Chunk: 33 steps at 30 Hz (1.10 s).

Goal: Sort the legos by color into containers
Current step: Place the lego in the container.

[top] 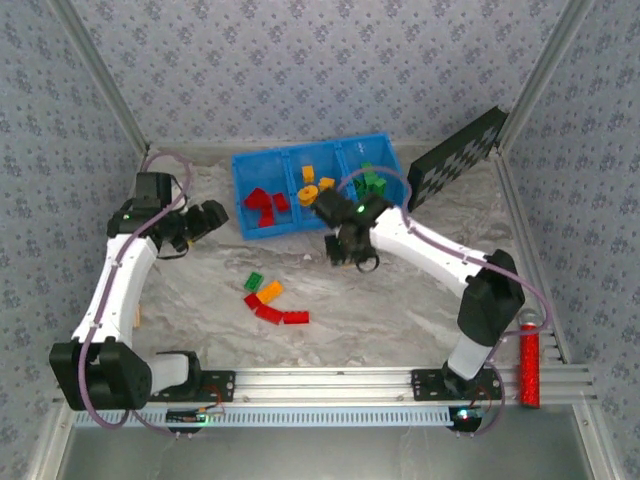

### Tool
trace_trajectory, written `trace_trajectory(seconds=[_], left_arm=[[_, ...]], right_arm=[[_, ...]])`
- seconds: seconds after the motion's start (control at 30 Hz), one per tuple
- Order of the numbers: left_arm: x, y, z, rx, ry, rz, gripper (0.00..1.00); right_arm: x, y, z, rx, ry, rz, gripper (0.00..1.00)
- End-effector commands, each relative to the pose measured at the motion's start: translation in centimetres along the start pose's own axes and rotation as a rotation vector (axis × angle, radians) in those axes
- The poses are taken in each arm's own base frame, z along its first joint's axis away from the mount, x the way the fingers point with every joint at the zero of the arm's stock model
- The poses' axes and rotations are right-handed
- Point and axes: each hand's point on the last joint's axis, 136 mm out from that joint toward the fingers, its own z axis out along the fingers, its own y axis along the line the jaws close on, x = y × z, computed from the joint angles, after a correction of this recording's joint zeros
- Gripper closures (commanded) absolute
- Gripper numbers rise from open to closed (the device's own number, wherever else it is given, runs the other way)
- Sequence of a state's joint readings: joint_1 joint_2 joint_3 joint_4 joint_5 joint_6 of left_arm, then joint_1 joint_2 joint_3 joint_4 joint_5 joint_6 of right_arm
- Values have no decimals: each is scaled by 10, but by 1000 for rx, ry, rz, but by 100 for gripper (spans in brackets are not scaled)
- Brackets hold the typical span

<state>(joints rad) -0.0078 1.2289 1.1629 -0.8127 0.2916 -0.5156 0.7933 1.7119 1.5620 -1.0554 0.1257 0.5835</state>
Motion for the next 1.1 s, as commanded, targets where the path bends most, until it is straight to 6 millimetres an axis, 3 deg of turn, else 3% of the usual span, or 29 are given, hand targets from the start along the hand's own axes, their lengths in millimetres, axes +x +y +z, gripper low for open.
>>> trace_trajectory(seconds=[0.0,0.13,0.3,0.43,0.6,0.77,0.9,1.07], left_arm=[[-18,-5,-7,-7,-14,5,16],[-31,-9,-1,-8,-9,3,16],[-30,-4,14,-22,27,-11,16],[-25,2,25,-40,71,-15,16],[-26,5,32,-55,86,-14,15],[-26,4,38,-49,105,-21,15],[-26,4,39,-49,107,-21,15],[-25,3,37,-43,103,-16,14]], right_arm=[[-56,-15,0,104,-133,-212,79],[-126,-23,20,185,-225,-284,79],[-183,-20,60,275,-266,-370,79],[-198,-16,98,254,-235,-376,79],[-198,-9,122,213,-200,-369,75],[-194,-4,114,193,-192,-381,62],[-193,6,85,178,-231,-445,46],[-184,20,42,162,-266,-577,38]])
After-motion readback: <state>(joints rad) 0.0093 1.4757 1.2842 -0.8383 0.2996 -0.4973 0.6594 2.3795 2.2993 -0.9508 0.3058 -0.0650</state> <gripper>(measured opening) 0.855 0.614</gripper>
